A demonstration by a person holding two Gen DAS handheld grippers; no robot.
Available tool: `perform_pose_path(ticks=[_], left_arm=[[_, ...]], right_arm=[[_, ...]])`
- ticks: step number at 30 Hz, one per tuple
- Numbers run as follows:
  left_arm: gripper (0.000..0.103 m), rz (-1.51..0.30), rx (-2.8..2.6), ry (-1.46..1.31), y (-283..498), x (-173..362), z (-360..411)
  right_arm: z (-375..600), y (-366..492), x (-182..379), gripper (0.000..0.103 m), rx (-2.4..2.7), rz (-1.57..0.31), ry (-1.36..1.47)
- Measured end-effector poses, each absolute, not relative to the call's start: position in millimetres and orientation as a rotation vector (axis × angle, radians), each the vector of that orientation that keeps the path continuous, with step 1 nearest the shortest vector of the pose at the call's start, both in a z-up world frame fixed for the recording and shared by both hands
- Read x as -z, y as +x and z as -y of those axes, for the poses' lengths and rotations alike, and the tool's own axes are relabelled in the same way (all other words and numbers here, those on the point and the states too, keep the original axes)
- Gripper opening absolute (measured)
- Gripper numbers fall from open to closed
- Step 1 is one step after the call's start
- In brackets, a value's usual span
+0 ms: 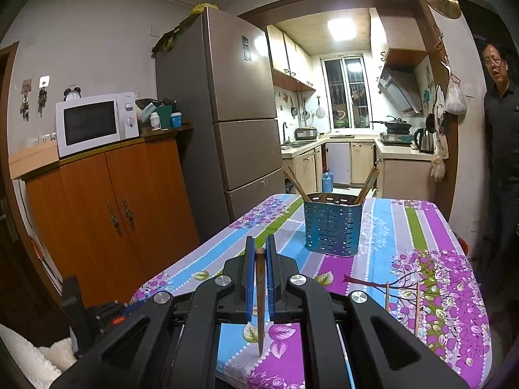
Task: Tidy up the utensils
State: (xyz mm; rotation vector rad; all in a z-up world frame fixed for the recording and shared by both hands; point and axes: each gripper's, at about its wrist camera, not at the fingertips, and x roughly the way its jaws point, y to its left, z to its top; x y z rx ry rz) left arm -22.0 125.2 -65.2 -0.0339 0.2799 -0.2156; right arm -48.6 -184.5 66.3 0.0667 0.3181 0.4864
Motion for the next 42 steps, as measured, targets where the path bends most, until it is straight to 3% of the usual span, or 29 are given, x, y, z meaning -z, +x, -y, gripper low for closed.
perform_pose_path(ticks=[17, 32, 42], left_arm=[[0.006, -0.172, 0.262, 0.096, 29.1, -16.7, -71.5], [0.005, -0.238, 0.356, 0.084, 94.2, -81.0, -31.3], [0.005, -0.097, 0.361, 0.071, 164.0, -152.5, 17.4]], right_arm=[[212.1, -12.6, -89.3, 0.008, -0.440, -0.237, 0.080], [237.1, 52.0, -117.7, 0.008, -0.422, -0.279, 0.143], [229.3, 99.5, -182.8, 0.008, -0.337, -0.119, 0.117]])
